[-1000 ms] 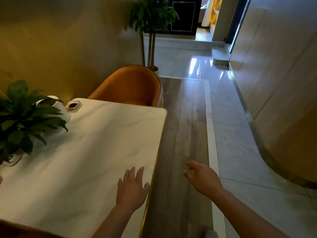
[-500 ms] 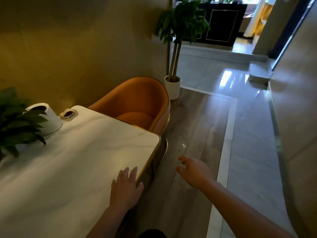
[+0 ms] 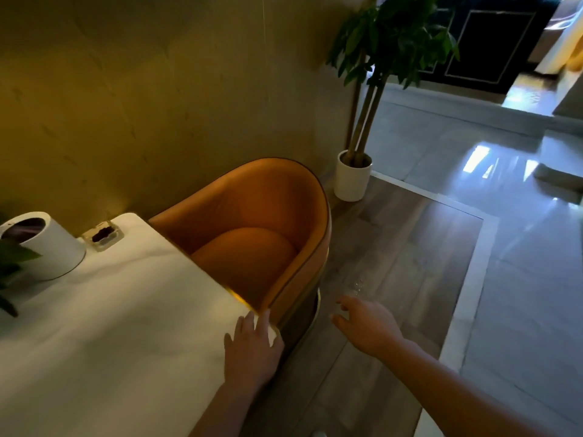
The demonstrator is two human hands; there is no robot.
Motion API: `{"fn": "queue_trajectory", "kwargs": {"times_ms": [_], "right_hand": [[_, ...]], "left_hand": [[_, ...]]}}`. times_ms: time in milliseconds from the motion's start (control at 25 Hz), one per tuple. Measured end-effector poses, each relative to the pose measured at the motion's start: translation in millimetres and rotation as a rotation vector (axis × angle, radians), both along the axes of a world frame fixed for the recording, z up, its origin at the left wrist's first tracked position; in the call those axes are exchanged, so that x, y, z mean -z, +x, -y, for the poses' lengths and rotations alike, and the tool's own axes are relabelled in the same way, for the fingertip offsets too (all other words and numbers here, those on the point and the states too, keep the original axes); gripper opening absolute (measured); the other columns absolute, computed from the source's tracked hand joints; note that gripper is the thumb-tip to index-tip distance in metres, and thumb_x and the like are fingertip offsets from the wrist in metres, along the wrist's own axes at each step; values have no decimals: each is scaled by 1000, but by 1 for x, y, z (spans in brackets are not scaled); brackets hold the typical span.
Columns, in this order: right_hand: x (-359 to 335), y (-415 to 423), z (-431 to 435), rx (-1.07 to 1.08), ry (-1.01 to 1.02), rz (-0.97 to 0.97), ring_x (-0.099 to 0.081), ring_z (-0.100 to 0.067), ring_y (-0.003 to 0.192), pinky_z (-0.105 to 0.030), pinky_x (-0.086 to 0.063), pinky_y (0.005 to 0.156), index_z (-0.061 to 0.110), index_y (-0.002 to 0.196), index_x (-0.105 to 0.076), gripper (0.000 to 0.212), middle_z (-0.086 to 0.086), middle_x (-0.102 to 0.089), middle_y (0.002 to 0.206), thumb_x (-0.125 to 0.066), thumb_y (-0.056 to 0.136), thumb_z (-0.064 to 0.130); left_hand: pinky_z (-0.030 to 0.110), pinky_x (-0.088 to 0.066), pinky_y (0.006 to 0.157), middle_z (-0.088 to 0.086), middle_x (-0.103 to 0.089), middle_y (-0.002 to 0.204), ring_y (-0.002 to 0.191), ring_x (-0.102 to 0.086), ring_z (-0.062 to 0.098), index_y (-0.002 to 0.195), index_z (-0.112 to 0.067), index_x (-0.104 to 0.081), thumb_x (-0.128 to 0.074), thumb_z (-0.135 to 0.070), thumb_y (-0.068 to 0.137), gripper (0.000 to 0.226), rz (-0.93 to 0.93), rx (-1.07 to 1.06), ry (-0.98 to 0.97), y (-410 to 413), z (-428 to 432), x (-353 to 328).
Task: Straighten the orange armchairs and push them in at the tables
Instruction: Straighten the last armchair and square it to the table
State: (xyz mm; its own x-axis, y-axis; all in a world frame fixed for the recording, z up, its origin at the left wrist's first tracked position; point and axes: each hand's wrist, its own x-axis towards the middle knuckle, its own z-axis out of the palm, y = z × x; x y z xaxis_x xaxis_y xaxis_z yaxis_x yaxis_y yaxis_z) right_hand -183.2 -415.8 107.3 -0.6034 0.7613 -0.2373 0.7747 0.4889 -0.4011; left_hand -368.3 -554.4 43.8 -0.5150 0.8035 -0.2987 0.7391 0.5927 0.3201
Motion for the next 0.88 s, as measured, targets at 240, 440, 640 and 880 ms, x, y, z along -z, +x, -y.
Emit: {"fn": "queue_trajectory", "kwargs": {"times_ms": [240,440,640,880], "right_hand": [[2,-23,-139,-122,-33,-10,-62,-10,96,-24,-49,79,27,127,-53,35,5,-66,106,-48,98,46],[26,-41,-268,-277,-44,-21,-62,-8,88,-25,-52,76,29,119,-56,28,7,-65,98,-50,97,45],[28,-68,-398,-515,-26,15,-63,-7,79,-29,-56,74,27,103,-63,23,7,-66,87,-47,98,43],[26,-127,-495,-777,23,-1,-62,-8,80,-32,-55,73,32,105,-61,20,9,-65,89,-47,95,44]], "left_hand": [[51,-20,122,4,-15,166,153,-12,26,158,-31,-13,-34,-54,101,64,-35,-106,-7,-13,-119,-2],[54,-18,122,3,-12,167,154,-8,26,158,-33,-11,-34,-55,101,65,13,-267,-54,-7,-213,18],[54,-19,121,3,-14,166,153,-10,27,158,-32,-11,-36,-54,101,66,24,-481,-76,17,-302,26],[55,-23,120,3,-18,165,152,-13,27,157,-31,-14,-36,-54,100,65,71,-702,-40,8,-381,29]]}}
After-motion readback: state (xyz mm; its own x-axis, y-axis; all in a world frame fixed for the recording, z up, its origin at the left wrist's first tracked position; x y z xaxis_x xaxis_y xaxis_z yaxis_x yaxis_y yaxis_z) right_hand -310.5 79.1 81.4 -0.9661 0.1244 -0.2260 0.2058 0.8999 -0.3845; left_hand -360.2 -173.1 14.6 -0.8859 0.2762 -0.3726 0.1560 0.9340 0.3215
